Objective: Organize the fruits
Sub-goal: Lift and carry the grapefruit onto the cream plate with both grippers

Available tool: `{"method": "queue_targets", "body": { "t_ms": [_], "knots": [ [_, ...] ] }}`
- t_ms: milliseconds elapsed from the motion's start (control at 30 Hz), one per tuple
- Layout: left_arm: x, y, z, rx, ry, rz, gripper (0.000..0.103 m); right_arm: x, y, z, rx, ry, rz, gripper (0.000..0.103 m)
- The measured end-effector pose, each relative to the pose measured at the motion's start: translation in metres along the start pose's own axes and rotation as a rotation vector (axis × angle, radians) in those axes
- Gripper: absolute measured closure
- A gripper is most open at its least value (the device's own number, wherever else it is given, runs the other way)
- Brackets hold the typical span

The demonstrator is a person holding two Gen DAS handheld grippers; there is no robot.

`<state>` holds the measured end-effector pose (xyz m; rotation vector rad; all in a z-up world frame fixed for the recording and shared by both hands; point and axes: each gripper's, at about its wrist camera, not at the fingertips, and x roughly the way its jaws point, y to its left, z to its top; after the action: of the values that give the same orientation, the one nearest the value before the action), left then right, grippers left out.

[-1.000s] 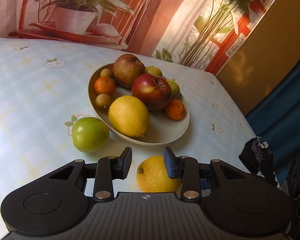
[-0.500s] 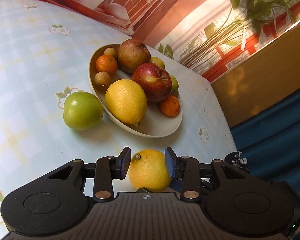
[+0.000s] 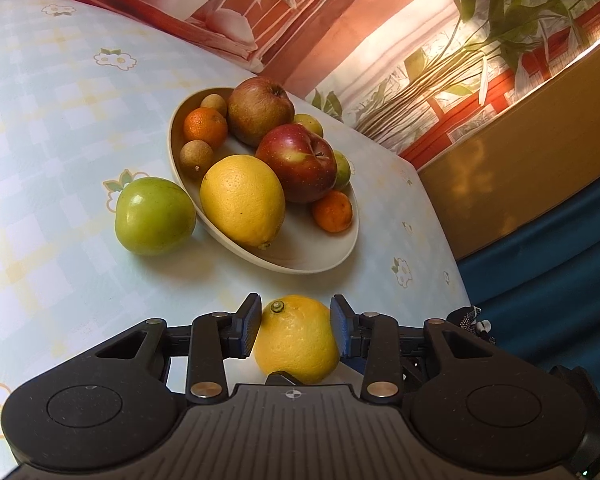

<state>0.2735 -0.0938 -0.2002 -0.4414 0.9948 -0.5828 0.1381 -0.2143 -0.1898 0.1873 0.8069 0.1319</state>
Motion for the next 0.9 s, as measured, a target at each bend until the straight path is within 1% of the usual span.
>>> {"method": "queue_targets", "body": {
  "t_ms": [133, 267, 367, 500, 700, 800, 900],
  "knots": [
    [0.003, -0.002, 0.002, 0.015, 0.001, 0.004, 0.063, -0.001, 0.004, -0.001, -0.054, -0.029, -0.008, 0.052],
    [0.005, -0.004, 0.004, 0.032, 0.004, 0.008, 0.063, -0.002, 0.01, -0.004, -0.138, -0.05, -0.027, 0.053],
    [0.007, -0.006, 0.005, 0.047, 0.004, 0.009, 0.063, -0.001, 0.006, -0.005, -0.157, -0.058, -0.012, 0.053],
    [0.01, -0.011, 0.007, 0.081, 0.007, 0.012, 0.063, -0.001, -0.008, -0.004, -0.103, -0.055, 0.044, 0.053],
    [0.016, -0.018, 0.005, 0.149, 0.007, -0.002, 0.062, -0.001, -0.034, -0.006, 0.032, -0.049, 0.139, 0.053],
    [0.015, -0.018, 0.004, 0.172, 0.007, -0.017, 0.062, -0.002, -0.039, -0.01, 0.06, -0.05, 0.157, 0.053],
    [0.015, -0.015, 0.005, 0.173, 0.015, -0.029, 0.062, -0.002, -0.039, -0.012, 0.072, -0.048, 0.164, 0.053]
  ]
}}
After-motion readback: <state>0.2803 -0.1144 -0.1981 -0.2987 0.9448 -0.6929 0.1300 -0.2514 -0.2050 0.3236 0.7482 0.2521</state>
